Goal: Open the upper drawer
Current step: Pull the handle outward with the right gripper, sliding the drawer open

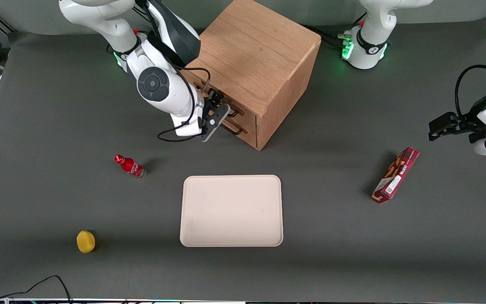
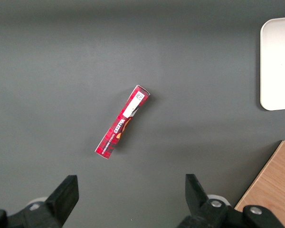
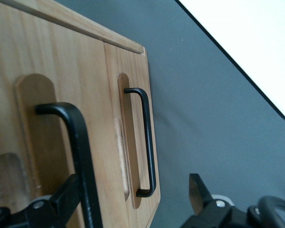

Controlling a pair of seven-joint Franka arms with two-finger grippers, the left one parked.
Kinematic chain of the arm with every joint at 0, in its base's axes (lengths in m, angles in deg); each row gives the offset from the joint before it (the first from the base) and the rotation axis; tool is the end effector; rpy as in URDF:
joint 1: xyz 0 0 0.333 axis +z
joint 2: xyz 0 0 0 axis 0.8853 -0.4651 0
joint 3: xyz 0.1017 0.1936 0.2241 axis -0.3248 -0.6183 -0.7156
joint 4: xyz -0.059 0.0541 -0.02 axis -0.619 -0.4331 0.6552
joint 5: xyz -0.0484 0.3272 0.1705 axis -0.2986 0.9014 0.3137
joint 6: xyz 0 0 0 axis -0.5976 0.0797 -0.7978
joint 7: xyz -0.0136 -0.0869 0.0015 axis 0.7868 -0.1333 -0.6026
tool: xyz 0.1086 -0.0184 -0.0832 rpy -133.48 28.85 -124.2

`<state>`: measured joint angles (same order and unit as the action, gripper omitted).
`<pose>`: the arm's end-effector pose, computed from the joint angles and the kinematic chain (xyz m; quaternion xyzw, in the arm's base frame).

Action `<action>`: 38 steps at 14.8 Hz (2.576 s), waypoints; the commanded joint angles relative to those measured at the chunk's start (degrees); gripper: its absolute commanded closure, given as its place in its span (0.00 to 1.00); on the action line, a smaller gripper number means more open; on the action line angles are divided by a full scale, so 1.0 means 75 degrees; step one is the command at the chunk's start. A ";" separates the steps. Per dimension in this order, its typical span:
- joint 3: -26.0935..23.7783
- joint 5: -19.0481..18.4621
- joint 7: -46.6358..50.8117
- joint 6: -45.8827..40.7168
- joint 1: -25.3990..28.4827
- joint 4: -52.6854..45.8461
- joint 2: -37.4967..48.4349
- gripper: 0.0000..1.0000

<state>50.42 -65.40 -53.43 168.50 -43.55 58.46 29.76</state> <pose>0.4502 0.3701 0.3696 -0.9052 -0.3921 0.0951 0.1338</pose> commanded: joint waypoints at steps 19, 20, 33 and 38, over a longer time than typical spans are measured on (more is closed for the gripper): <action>0.0135 -0.0516 -0.0096 0.0197 -0.0107 -0.0625 -0.0580 0.00; 0.0124 -0.0552 -0.0108 0.0197 -0.0178 -0.0625 -0.0581 0.00; 0.0135 -0.0927 -0.0471 0.0197 -0.0635 -0.0895 -0.0827 0.00; 0.0135 -0.0927 -0.0483 0.0197 -0.0905 -0.0918 -0.0943 0.00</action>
<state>51.64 -71.42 -55.86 169.84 -49.64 52.72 24.13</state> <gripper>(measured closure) 0.000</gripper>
